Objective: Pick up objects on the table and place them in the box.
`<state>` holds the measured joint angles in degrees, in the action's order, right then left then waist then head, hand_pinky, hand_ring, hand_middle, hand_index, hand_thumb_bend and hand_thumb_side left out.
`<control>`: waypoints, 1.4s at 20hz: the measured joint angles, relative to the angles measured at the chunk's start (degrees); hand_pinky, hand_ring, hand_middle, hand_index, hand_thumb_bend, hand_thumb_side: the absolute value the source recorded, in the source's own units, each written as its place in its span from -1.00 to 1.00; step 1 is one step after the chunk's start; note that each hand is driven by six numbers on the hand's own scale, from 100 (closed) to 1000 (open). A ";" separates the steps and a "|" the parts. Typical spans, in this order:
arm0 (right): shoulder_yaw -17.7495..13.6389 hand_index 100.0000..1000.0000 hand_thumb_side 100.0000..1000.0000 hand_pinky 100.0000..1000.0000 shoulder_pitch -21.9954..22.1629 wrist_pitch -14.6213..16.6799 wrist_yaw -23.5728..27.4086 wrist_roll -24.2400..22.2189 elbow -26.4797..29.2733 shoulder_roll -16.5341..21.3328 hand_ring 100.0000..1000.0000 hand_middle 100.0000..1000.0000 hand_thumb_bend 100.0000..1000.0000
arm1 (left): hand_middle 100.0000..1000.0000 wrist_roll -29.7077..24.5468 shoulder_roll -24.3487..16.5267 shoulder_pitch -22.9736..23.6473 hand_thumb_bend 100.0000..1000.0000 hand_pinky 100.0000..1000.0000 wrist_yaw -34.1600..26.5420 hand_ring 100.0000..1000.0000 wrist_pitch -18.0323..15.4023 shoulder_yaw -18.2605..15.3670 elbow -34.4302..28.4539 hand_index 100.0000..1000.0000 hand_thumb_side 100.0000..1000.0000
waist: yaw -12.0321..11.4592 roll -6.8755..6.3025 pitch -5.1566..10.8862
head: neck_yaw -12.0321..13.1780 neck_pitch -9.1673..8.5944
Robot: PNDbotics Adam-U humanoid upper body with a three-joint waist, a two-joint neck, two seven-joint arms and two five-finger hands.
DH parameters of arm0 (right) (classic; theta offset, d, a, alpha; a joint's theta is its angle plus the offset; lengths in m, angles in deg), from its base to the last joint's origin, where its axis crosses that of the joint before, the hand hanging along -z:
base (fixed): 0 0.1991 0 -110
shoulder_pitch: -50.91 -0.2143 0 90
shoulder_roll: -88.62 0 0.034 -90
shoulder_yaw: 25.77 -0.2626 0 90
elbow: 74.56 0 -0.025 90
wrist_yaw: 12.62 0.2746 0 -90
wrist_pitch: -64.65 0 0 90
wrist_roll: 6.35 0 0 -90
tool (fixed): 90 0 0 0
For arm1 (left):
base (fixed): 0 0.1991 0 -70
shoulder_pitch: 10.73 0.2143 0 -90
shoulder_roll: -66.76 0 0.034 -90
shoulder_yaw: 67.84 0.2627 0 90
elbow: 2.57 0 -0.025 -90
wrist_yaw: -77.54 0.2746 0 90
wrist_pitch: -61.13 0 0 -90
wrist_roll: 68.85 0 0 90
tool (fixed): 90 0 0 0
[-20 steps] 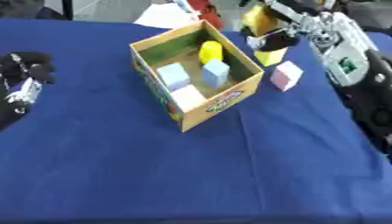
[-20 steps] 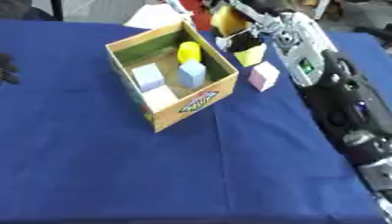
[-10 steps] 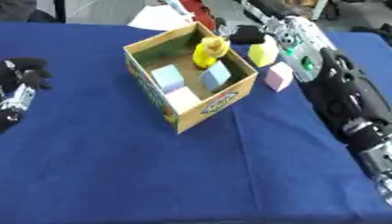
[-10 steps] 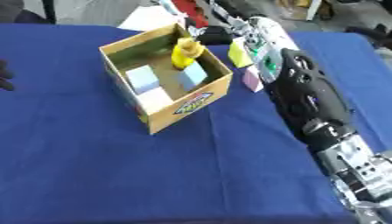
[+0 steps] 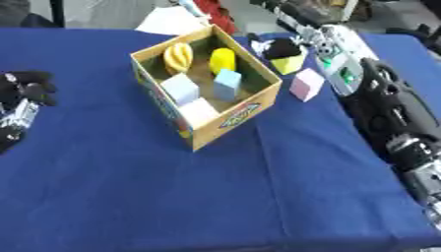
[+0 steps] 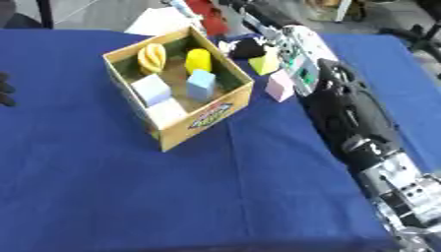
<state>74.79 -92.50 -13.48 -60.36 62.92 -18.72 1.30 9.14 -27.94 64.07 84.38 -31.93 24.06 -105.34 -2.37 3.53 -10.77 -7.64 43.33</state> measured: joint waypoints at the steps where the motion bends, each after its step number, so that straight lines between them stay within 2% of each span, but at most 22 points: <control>1: -0.20 1.00 -0.16 0.77 0.58 0.04 0.07 -2.22 0.06 0.75 0.91 0.99 -0.88 | 0.15 0.00 0.00 0.14 -1.00 0.40 0.03 0.11 0.00 -0.02 0.05 0.53 0.31 | 0.33 0.00 0.00 | 0.05 0.01; 4: -0.90 1.00 -0.09 0.78 2.46 -0.46 1.00 -6.62 1.29 3.21 0.92 0.98 -0.86 | 0.15 0.02 0.00 0.57 -1.00 0.40 0.09 0.11 0.02 -0.05 0.35 0.53 0.32 | 1.19 0.12 0.01 | 0.29 0.05; 8: -1.36 1.00 -0.02 0.80 4.48 -1.82 2.22 -9.54 2.72 5.69 0.95 1.00 -0.82 | 0.14 0.05 0.01 0.70 -1.00 0.40 0.18 0.11 0.03 -0.11 0.58 0.53 0.32 | 1.85 0.16 0.02 | 0.49 0.40; 15: -1.76 1.00 0.03 0.85 5.03 -4.05 0.84 -13.15 -0.39 5.97 1.00 1.00 -0.64 | 0.14 0.06 0.05 0.74 -1.00 0.40 0.18 0.11 0.03 -0.18 0.68 0.53 0.32 | 1.70 0.16 0.04 | 0.49 0.41; 18: -2.25 1.00 0.01 0.88 4.86 -4.96 -1.92 -12.71 -2.45 5.26 1.00 1.00 -0.60 | 0.14 0.08 0.06 0.73 -1.00 0.40 0.18 0.11 0.02 -0.23 0.68 0.53 0.32 | 1.49 0.16 0.04 | 0.46 0.30; 22: -3.16 1.00 0.03 0.85 4.00 -6.48 -6.48 -9.29 -4.62 4.30 1.00 1.00 -0.62 | 0.14 0.08 0.09 0.61 -1.00 0.40 0.18 0.11 0.02 -0.23 0.68 0.53 0.32 | 0.86 0.16 0.04 | 0.41 -0.10; 28: -4.14 1.00 0.04 0.79 3.15 -7.37 -8.57 -6.00 -7.83 2.76 0.97 1.00 -0.65 | 0.14 0.08 0.39 0.54 -1.00 0.40 0.18 0.10 0.02 -0.25 0.68 0.53 0.32 | 0.26 0.16 -0.02 | 0.16 -0.58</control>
<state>70.65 -89.35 -20.85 -68.93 56.92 -26.55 4.06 9.22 -27.56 64.61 84.56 -31.91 23.81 -104.66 -2.11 3.69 -10.79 -7.49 42.74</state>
